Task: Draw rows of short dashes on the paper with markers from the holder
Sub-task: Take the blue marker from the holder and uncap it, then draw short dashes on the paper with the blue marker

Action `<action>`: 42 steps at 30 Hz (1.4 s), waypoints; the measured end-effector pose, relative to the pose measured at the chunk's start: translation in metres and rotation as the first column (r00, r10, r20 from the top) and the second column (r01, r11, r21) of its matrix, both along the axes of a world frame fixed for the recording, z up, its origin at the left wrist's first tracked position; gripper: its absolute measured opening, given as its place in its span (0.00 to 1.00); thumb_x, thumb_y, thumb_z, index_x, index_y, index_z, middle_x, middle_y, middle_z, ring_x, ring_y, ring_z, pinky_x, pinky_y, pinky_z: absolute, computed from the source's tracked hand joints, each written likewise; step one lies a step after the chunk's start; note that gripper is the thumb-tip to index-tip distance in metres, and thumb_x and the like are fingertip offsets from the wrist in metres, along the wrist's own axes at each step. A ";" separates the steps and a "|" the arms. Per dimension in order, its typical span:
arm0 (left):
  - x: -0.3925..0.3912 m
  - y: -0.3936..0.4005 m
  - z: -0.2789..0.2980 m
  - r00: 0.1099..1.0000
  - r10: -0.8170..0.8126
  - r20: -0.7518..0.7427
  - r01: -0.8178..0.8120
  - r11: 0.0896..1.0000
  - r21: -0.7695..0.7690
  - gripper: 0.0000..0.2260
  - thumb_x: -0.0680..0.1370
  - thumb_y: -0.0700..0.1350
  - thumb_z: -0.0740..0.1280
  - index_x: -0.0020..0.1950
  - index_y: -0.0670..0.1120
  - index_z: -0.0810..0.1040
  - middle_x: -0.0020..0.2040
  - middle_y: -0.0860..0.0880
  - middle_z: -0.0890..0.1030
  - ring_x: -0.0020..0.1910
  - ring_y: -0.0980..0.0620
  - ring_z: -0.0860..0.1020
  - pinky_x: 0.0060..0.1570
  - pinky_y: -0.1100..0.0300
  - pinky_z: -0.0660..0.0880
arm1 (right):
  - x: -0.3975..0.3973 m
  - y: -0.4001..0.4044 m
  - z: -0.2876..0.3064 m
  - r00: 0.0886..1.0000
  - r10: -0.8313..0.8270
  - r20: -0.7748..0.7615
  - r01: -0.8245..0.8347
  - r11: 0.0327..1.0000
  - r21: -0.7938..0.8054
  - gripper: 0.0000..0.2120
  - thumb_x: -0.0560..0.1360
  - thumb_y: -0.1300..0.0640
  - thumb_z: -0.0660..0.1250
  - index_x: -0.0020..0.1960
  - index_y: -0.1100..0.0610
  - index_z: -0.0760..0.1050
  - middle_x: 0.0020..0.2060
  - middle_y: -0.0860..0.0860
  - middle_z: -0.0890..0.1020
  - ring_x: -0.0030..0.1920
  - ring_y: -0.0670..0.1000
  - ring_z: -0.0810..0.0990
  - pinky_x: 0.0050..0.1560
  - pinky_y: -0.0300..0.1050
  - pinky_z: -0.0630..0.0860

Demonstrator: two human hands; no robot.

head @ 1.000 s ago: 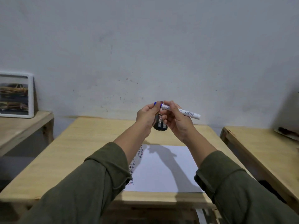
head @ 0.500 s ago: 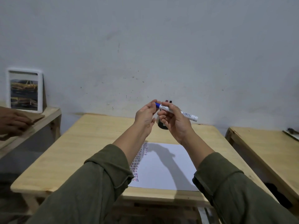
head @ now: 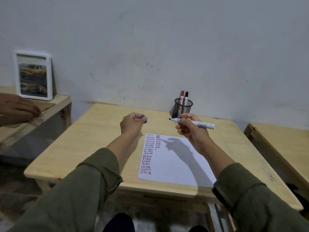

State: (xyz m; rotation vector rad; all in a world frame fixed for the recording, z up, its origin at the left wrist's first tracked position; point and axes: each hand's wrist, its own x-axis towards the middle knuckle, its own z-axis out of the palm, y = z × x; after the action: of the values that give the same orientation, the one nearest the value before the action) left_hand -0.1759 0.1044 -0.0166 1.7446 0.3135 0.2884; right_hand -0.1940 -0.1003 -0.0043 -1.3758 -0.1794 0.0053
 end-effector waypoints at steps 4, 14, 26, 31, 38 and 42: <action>-0.009 0.000 -0.041 0.999 0.003 -0.044 0.004 0.987 0.161 0.02 0.72 0.46 0.71 0.40 0.52 0.79 0.42 0.51 0.83 0.34 0.59 0.79 0.42 0.64 0.79 | -0.003 0.008 -0.020 0.999 -0.007 -0.052 0.008 1.000 0.015 0.06 0.75 0.67 0.64 0.46 0.58 0.77 0.31 0.52 0.77 0.29 0.47 0.74 0.34 0.36 0.73; -0.011 0.004 -0.075 0.996 0.003 -0.092 0.041 0.879 0.474 0.07 0.74 0.51 0.67 0.50 0.52 0.80 0.49 0.54 0.84 0.54 0.51 0.79 0.56 0.55 0.64 | -0.008 0.025 -0.048 0.980 -0.040 -0.195 0.059 0.994 0.094 0.05 0.75 0.62 0.66 0.41 0.57 0.77 0.28 0.49 0.73 0.27 0.44 0.68 0.29 0.34 0.67; -0.012 0.015 -0.085 0.986 -0.138 -0.088 0.164 0.821 0.547 0.24 0.69 0.55 0.72 0.63 0.49 0.75 0.61 0.51 0.80 0.64 0.51 0.74 0.66 0.52 0.66 | -0.016 0.033 -0.070 0.985 -0.135 -0.106 0.097 0.945 -0.311 0.06 0.73 0.61 0.68 0.38 0.53 0.79 0.25 0.42 0.76 0.31 0.43 0.70 0.33 0.35 0.66; -0.010 0.015 -0.087 0.987 -0.134 -0.092 0.162 0.813 0.559 0.28 0.68 0.56 0.73 0.65 0.49 0.73 0.62 0.51 0.79 0.65 0.51 0.74 0.66 0.51 0.66 | -0.021 0.035 -0.072 0.993 -0.113 -0.025 0.088 0.879 -0.469 0.05 0.75 0.57 0.66 0.45 0.55 0.80 0.40 0.46 0.81 0.41 0.44 0.76 0.33 0.28 0.71; -0.010 0.015 -0.088 0.988 -0.130 -0.086 0.156 0.806 0.571 0.30 0.69 0.56 0.73 0.68 0.49 0.71 0.62 0.51 0.79 0.65 0.51 0.73 0.65 0.52 0.65 | -0.020 0.035 -0.075 0.994 -0.111 0.009 0.101 0.860 -0.500 0.04 0.75 0.56 0.66 0.44 0.52 0.80 0.41 0.46 0.81 0.42 0.45 0.77 0.33 0.27 0.71; -0.010 0.015 -0.087 0.989 -0.126 -0.083 0.151 0.803 0.577 0.30 0.69 0.56 0.72 0.68 0.49 0.71 0.63 0.52 0.79 0.65 0.52 0.72 0.64 0.54 0.63 | -0.019 0.036 -0.076 0.993 -0.112 0.025 0.108 0.844 -0.525 0.04 0.75 0.56 0.66 0.45 0.54 0.80 0.42 0.47 0.81 0.40 0.43 0.77 0.33 0.26 0.70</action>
State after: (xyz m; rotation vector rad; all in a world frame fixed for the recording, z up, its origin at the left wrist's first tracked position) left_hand -0.1864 0.1193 -0.1039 2.3749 0.1251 0.2573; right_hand -0.2131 -0.0643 -0.0802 -1.9369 -0.0937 -0.0397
